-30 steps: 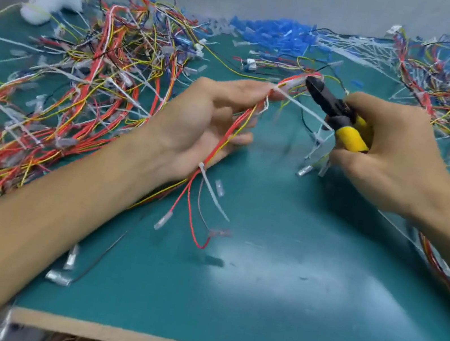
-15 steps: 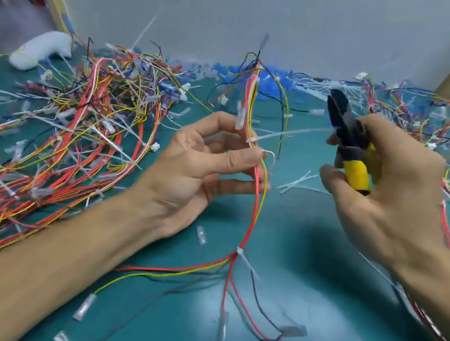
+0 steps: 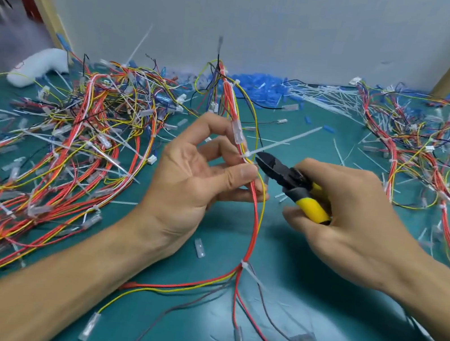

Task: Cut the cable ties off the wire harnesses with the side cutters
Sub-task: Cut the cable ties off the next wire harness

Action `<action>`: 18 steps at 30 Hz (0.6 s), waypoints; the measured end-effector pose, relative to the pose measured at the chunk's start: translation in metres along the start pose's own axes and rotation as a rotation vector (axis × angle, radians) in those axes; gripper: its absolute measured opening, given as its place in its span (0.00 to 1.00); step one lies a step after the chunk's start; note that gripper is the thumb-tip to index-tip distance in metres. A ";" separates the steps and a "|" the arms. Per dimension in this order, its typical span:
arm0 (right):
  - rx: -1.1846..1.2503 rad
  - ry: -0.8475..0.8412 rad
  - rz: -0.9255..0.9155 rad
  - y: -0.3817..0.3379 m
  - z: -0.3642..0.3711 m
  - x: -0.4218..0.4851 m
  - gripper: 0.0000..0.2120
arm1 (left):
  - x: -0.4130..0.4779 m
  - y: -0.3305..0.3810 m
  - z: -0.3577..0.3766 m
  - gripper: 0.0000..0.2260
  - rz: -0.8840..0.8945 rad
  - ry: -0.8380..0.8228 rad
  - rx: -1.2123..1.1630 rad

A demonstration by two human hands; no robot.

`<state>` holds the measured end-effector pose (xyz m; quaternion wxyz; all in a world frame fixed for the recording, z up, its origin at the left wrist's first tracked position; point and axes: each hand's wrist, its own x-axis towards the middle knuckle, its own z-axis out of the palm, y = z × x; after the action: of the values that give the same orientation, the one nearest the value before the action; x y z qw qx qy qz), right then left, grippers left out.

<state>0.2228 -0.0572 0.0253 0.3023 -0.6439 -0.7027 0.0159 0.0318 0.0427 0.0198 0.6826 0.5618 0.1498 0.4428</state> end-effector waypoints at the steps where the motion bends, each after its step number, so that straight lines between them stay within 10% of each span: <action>1: 0.013 -0.001 -0.002 0.000 0.000 0.000 0.07 | 0.000 0.000 0.000 0.15 0.002 0.000 0.008; 18: 0.007 -0.069 0.004 0.004 -0.008 0.000 0.07 | 0.003 -0.001 -0.005 0.16 0.033 -0.013 0.205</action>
<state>0.2295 -0.0593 0.0303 0.2802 -0.6434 -0.7112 0.0411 0.0300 0.0480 0.0181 0.6150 0.6339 0.1807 0.4329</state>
